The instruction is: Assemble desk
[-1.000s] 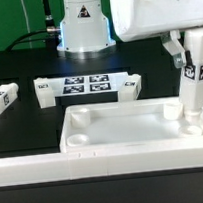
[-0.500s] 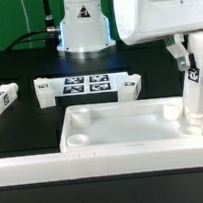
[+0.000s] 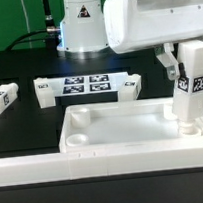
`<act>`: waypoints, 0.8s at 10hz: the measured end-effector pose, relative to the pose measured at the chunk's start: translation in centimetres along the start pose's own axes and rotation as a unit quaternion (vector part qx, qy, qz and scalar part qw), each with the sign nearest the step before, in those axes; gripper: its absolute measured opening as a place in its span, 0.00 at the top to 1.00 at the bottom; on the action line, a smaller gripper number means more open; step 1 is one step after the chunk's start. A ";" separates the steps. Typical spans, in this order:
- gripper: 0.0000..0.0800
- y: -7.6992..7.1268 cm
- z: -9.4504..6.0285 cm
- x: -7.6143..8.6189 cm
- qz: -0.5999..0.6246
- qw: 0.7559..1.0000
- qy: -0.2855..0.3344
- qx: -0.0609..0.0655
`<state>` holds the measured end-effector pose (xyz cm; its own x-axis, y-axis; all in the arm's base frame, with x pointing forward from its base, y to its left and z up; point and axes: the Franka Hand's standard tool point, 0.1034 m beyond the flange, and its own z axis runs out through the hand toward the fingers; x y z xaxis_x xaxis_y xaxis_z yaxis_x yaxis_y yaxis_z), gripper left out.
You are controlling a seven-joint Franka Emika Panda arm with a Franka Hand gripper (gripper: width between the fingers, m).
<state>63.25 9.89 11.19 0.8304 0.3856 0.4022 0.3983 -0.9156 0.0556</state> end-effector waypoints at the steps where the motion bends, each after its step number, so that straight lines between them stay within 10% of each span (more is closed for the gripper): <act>1: 0.64 0.0 0.0 0.0 0.000 1.000 0.000 0.000; 8: 0.64 -0.5 0.1 0.0 0.001 1.000 0.000 0.003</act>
Offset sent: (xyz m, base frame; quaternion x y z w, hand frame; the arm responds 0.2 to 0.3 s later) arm 0.0023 0.0000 -0.0022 0.0032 0.0063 0.0098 0.9999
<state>63.09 10.38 11.04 0.8312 0.3843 0.4018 0.3992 -0.9155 0.0498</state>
